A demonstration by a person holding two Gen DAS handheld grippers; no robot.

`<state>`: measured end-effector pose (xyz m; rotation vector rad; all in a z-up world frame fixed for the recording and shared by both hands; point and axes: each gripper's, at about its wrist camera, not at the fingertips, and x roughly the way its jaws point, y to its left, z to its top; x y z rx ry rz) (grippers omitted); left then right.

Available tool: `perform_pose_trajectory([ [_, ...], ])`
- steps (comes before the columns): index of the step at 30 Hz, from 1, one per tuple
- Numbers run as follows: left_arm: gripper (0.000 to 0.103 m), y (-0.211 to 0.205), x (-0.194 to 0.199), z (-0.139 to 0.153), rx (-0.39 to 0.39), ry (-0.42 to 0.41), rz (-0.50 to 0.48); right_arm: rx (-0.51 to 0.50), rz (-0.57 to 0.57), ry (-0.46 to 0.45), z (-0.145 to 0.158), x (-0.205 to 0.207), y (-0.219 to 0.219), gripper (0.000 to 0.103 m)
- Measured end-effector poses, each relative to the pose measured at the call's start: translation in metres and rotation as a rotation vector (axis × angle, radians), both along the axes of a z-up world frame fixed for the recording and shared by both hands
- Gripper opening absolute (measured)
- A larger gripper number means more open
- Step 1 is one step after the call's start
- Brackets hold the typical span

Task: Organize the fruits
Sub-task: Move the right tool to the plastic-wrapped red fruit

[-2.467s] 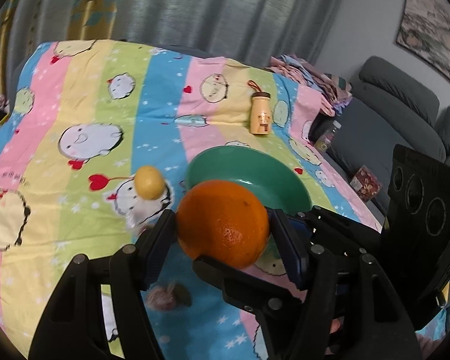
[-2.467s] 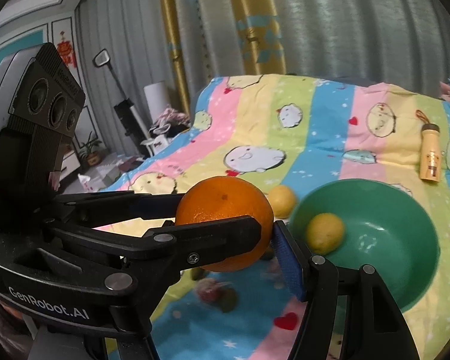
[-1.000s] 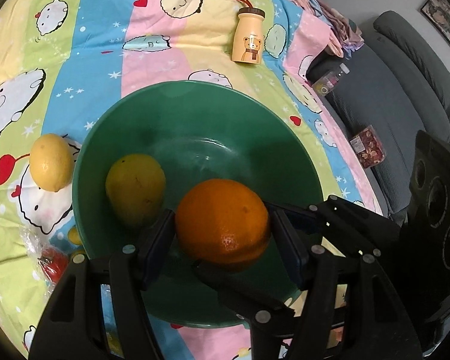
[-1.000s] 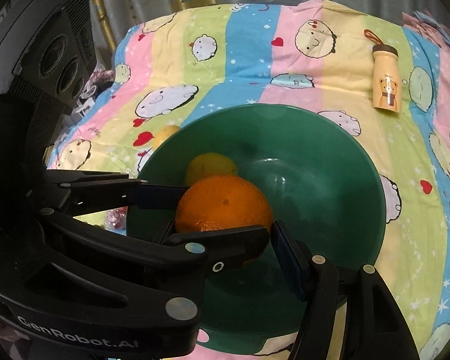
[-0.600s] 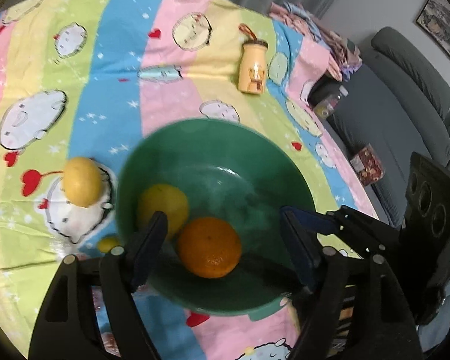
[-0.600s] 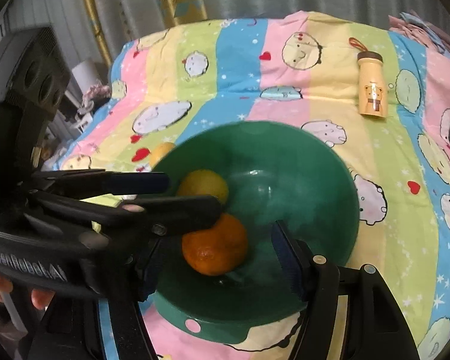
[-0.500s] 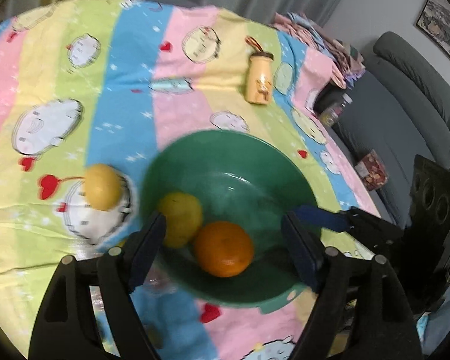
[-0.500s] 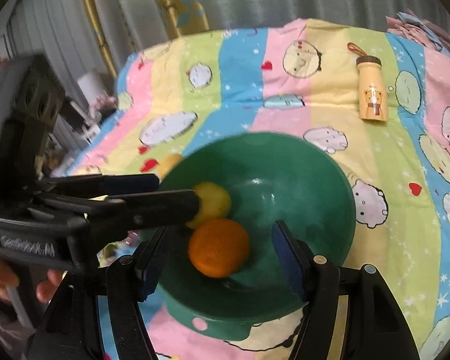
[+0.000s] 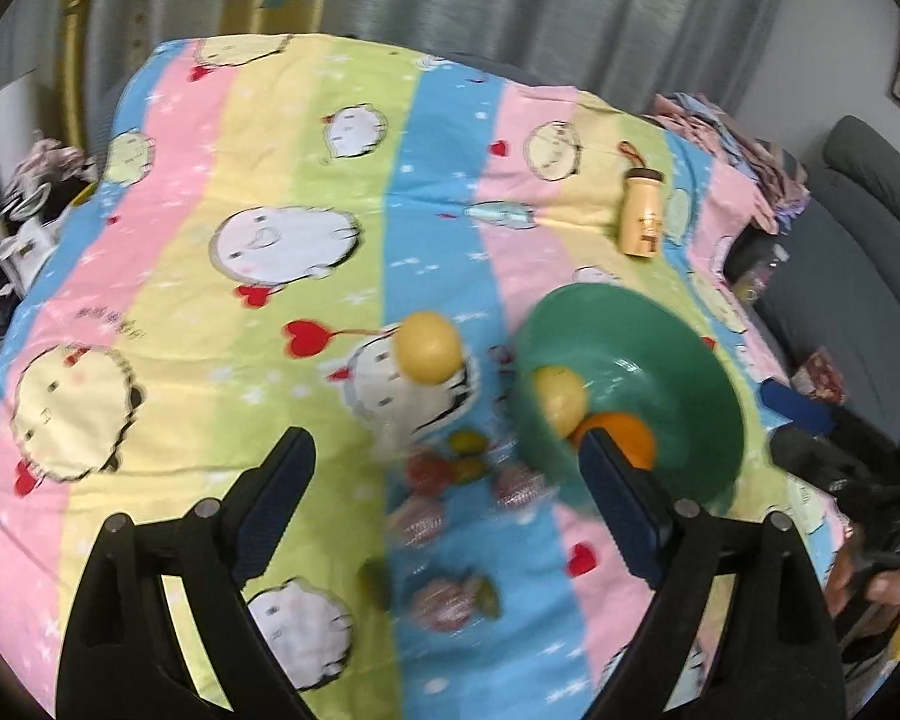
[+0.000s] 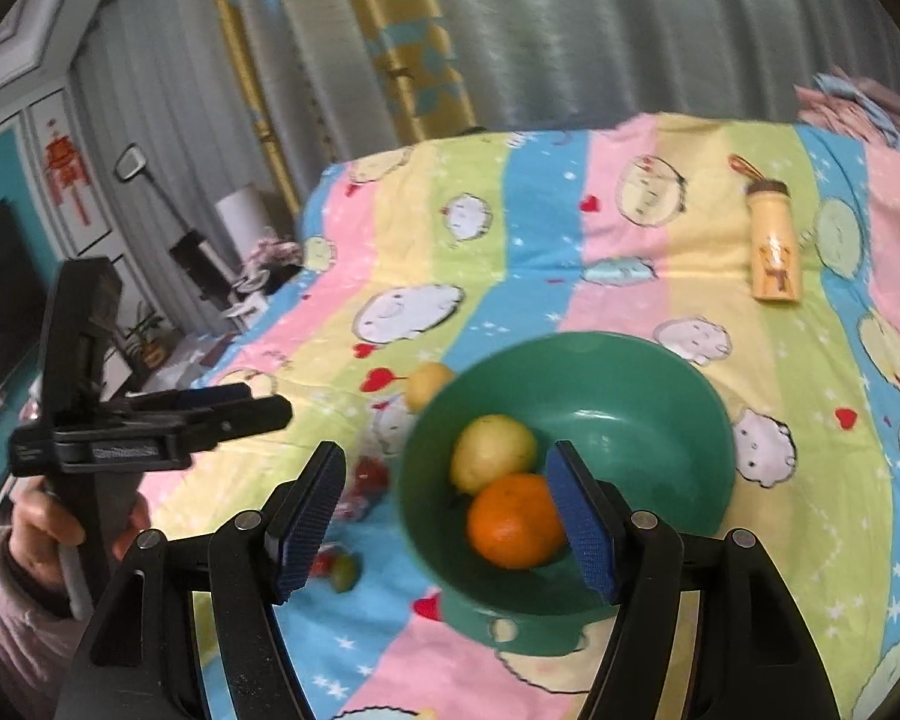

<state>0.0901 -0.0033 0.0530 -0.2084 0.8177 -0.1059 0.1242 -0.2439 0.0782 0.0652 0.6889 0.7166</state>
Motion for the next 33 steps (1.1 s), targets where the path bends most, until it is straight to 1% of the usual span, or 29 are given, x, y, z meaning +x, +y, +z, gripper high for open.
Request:
perform_pose_trajectory([
  [2, 0.09, 0.01, -0.009, -0.009, -0.017, 0.008, 0.015, -0.004, 0.037, -0.019, 0.002, -0.008, 0.009, 0.07],
  [4, 0.09, 0.02, -0.017, -0.019, -0.065, 0.02, 0.021, -0.019, 0.066, -0.027, 0.002, -0.015, 0.019, 0.07],
  [7, 0.09, 0.029, -0.029, -0.033, -0.102, 0.032, 0.021, -0.045, 0.103, -0.028, -0.002, -0.024, 0.031, 0.07],
  [10, 0.089, 0.026, -0.039, -0.041, -0.085, 0.029, -0.007, -0.008, 0.146, 0.016, -0.011, -0.031, 0.034, 0.07],
  [14, 0.087, 0.012, -0.05, -0.048, -0.014, 0.016, -0.094, -0.009, 0.195, 0.045, -0.026, -0.043, 0.037, 0.07],
  [16, 0.083, 0.006, -0.053, -0.05, -0.001, -0.003, -0.145, 0.001, 0.205, 0.065, -0.033, -0.047, 0.036, 0.07],
  [18, 0.08, 0.002, -0.055, -0.055, 0.003, -0.002, -0.185, 0.02, 0.213, 0.087, -0.037, -0.047, 0.035, 0.07],
  [20, 0.075, 0.0, -0.054, -0.062, -0.002, 0.016, -0.213, 0.023, 0.215, 0.104, -0.042, -0.045, 0.034, 0.07],
  [21, 0.068, -0.002, -0.054, -0.067, -0.011, 0.029, -0.231, 0.02, 0.213, 0.106, -0.043, -0.045, 0.036, 0.07],
  [23, 0.067, -0.006, -0.053, -0.072, -0.014, 0.043, -0.253, 0.025, 0.216, 0.113, -0.045, -0.044, 0.036, 0.07],
  [26, 0.066, -0.012, -0.049, -0.08, -0.009, 0.067, -0.27, 0.031, 0.226, 0.125, -0.048, -0.041, 0.036, 0.07],
  [31, 0.053, -0.016, -0.042, -0.09, -0.033, 0.1, -0.282, 0.031, 0.228, 0.147, -0.054, -0.038, 0.037, 0.07],
  [33, 0.052, -0.016, -0.039, -0.092, -0.049, 0.108, -0.281, 0.032, 0.23, 0.152, -0.055, -0.038, 0.037, 0.07],
])
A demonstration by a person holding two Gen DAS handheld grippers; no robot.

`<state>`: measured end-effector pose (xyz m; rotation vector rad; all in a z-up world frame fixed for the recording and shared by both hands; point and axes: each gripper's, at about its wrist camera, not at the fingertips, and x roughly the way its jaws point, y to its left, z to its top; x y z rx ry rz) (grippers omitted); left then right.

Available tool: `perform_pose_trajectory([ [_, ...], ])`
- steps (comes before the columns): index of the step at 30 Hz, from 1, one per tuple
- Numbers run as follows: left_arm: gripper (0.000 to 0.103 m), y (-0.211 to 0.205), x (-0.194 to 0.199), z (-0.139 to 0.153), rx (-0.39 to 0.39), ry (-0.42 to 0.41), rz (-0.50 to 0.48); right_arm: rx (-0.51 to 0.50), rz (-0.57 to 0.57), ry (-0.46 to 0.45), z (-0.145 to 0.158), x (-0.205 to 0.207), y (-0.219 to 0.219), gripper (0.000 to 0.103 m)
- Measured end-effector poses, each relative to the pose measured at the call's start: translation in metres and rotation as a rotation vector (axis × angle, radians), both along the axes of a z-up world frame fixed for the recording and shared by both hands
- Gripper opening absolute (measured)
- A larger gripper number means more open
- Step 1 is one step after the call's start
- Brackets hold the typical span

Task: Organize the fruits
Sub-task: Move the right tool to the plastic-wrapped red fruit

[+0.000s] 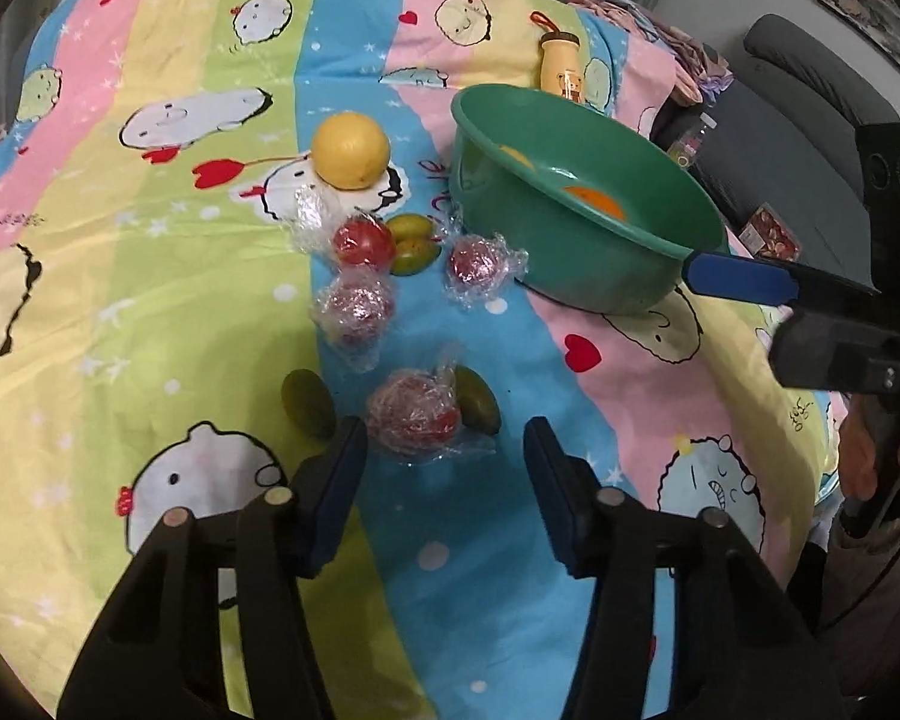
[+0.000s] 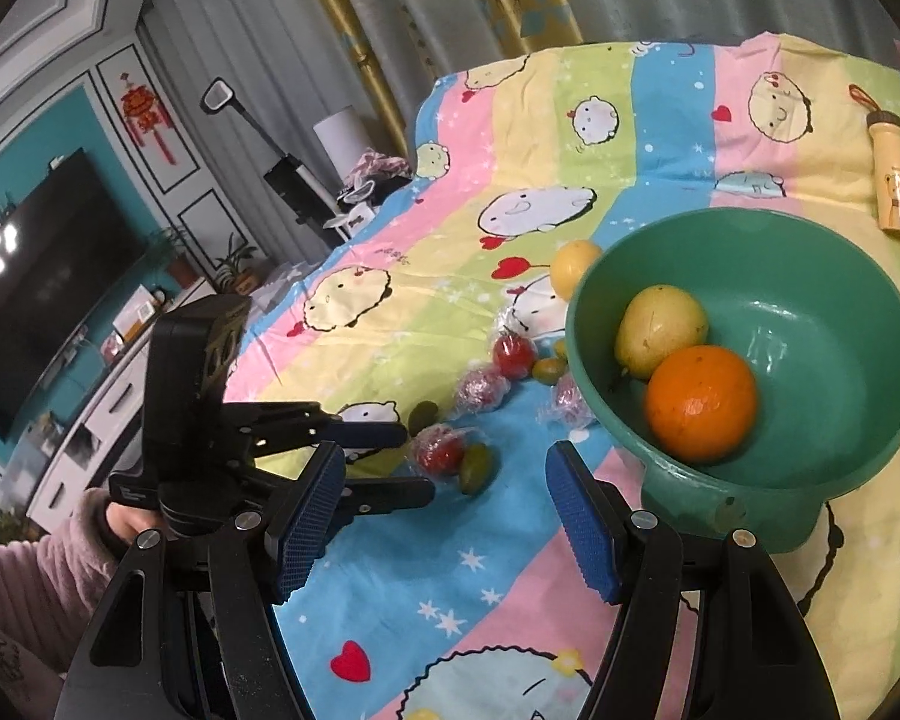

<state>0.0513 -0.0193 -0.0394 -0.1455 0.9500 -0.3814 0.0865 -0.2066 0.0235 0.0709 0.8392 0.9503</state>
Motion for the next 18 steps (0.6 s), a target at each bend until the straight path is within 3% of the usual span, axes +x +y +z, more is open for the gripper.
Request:
perform_pose_trajectory([
  [8, 0.052, 0.014, 0.01, -0.006, -0.119, 0.036, 0.042, -0.002, -0.008, 0.014, -0.004, 0.002, -0.001, 0.07],
  [12, 0.039, 0.025, 0.014, -0.014, -0.187, 0.075, 0.086, -0.003, -0.006, 0.017, -0.004, 0.003, -0.001, 0.07],
  [14, 0.038, 0.029, 0.013, -0.013, -0.217, 0.078, 0.102, -0.002, -0.002, 0.017, -0.004, 0.003, -0.001, 0.07],
  [18, 0.037, 0.025, 0.01, -0.011, -0.187, 0.065, 0.11, -0.01, 0.0, 0.022, -0.007, 0.004, 0.002, 0.07],
])
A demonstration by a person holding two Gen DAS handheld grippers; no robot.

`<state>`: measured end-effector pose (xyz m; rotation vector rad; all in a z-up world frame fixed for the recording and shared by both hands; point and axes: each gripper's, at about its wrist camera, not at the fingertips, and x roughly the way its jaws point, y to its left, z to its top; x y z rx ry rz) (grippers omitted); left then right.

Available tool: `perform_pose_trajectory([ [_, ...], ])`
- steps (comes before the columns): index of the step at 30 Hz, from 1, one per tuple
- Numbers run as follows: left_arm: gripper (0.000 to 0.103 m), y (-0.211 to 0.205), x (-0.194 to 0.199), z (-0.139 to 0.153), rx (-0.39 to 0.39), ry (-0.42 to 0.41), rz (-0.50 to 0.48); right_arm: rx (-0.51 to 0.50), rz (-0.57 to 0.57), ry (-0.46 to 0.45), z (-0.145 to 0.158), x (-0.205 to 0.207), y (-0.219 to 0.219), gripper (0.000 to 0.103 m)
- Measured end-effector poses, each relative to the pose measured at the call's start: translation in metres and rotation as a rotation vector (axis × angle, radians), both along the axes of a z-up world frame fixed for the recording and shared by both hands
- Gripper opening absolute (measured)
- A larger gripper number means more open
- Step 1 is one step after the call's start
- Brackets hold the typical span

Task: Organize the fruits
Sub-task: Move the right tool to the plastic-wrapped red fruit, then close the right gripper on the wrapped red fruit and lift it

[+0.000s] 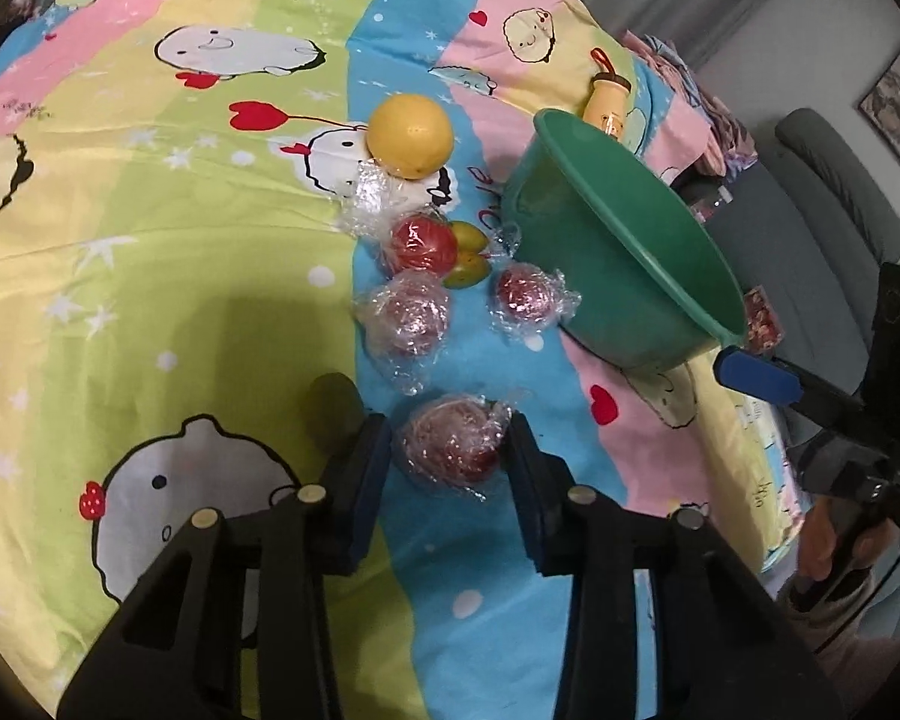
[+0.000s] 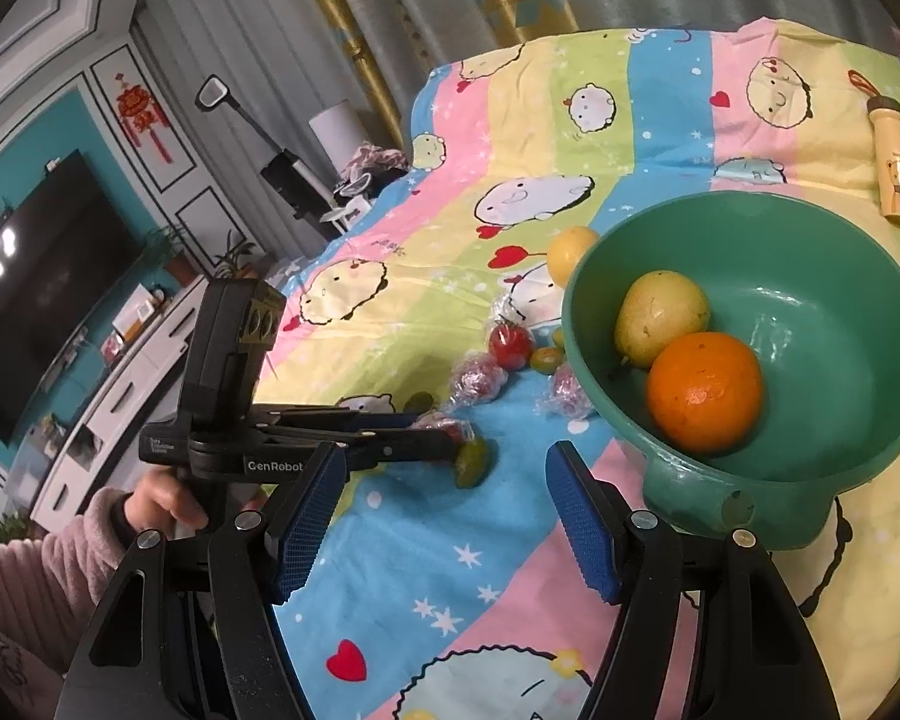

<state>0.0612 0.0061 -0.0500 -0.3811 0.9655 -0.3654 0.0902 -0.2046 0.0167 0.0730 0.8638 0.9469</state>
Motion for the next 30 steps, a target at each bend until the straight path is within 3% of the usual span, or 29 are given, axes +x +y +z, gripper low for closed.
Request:
perform_pose_trajectory([
  [5, 0.034, -0.007, -0.001, 0.003, 0.06, -0.029, -0.015, -0.001, 0.008, 0.001, 0.0, -0.001, 0.003, 0.07],
  [12, 0.034, -0.004, -0.009, 0.013, 0.052, -0.035, -0.033, 0.062, 0.035, 0.05, -0.005, 0.002, 0.012, 0.07],
  [16, 0.034, 0.01, -0.02, 0.029, 0.051, -0.062, -0.003, 0.076, -0.009, 0.041, -0.005, 0.001, 0.024, 0.07],
  [24, 0.034, 0.07, -0.036, 0.053, 0.008, -0.131, 0.184, -0.036, -0.13, -0.008, -0.009, 0.003, 0.064, 0.07],
  [30, 0.034, 0.086, -0.042, 0.058, 0.0, -0.148, 0.222, -0.164, -0.21, -0.003, -0.027, 0.022, 0.1, 0.069],
])
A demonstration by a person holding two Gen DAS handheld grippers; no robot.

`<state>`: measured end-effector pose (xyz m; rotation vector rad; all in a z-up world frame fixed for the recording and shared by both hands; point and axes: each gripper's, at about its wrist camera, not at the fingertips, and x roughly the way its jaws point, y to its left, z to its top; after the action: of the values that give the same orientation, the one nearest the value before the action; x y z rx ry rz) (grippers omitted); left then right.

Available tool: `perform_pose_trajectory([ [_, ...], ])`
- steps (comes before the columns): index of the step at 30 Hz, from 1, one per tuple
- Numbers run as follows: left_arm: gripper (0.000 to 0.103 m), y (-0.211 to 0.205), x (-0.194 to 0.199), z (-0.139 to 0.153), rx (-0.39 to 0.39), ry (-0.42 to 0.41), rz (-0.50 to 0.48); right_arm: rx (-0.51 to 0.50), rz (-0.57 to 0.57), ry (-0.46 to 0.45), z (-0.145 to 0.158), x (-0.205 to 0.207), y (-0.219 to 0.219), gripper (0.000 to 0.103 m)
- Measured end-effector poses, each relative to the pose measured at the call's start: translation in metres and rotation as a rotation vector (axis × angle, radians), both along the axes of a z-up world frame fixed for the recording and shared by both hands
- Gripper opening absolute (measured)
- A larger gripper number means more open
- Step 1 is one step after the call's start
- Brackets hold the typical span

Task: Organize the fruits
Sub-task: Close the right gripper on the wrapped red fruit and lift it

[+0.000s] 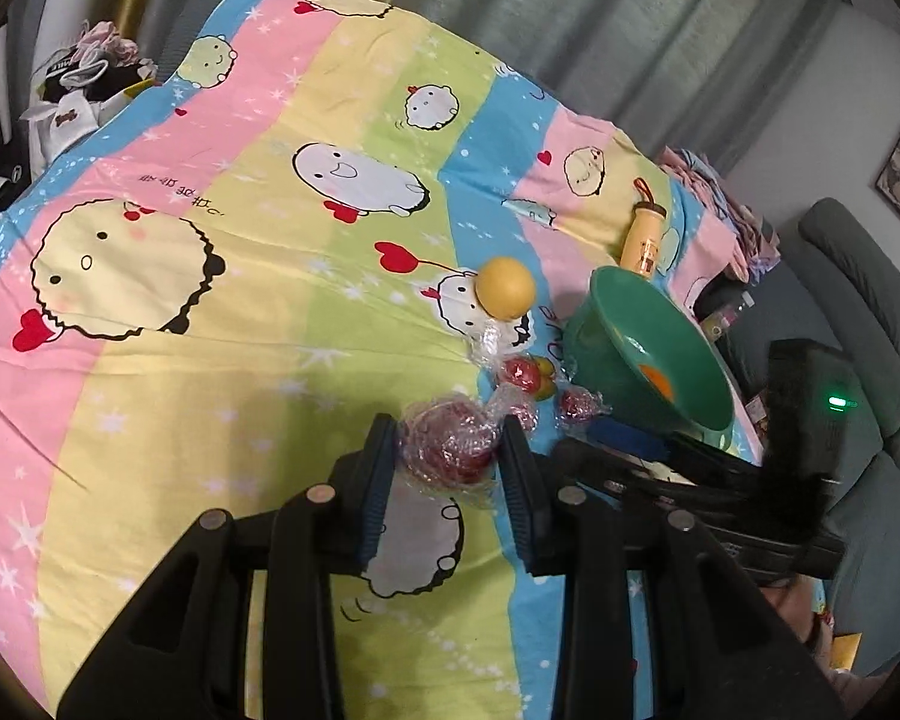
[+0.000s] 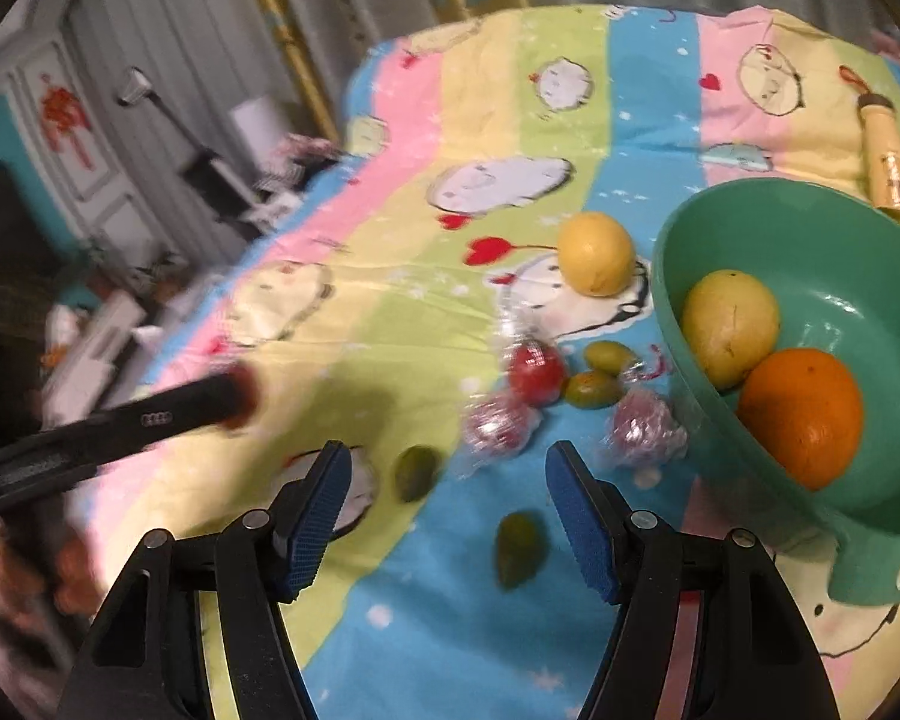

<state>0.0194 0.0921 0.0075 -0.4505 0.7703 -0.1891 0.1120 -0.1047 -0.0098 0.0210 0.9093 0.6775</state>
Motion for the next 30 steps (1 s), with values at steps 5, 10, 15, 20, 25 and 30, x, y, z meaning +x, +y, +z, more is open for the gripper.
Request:
perform_pose_trajectory([
  [5, 0.034, 0.008, -0.002, 0.002, -0.015, -0.006, 0.007, -0.047, -0.047, 0.037, -0.014, 0.016, 0.013, 0.061],
  [10, 0.034, 0.011, -0.004, 0.004, -0.046, -0.014, 0.003, -0.096, -0.042, 0.064, -0.027, 0.025, 0.026, 0.053],
  [15, 0.034, 0.013, -0.004, 0.005, -0.054, -0.017, 0.0, -0.08, -0.028, 0.071, -0.029, 0.026, 0.025, 0.037],
  [20, 0.034, 0.009, -0.003, 0.004, -0.047, -0.007, -0.01, -0.002, -0.015, 0.091, -0.022, 0.021, 0.015, 0.037],
  [25, 0.034, 0.003, 0.0, 0.003, -0.041, -0.004, -0.025, 0.073, 0.028, 0.024, 0.007, 0.002, 0.001, 0.037],
  [30, 0.034, -0.005, 0.001, 0.003, -0.029, -0.005, -0.04, 0.104, 0.038, -0.062, 0.037, -0.011, -0.023, 0.037],
])
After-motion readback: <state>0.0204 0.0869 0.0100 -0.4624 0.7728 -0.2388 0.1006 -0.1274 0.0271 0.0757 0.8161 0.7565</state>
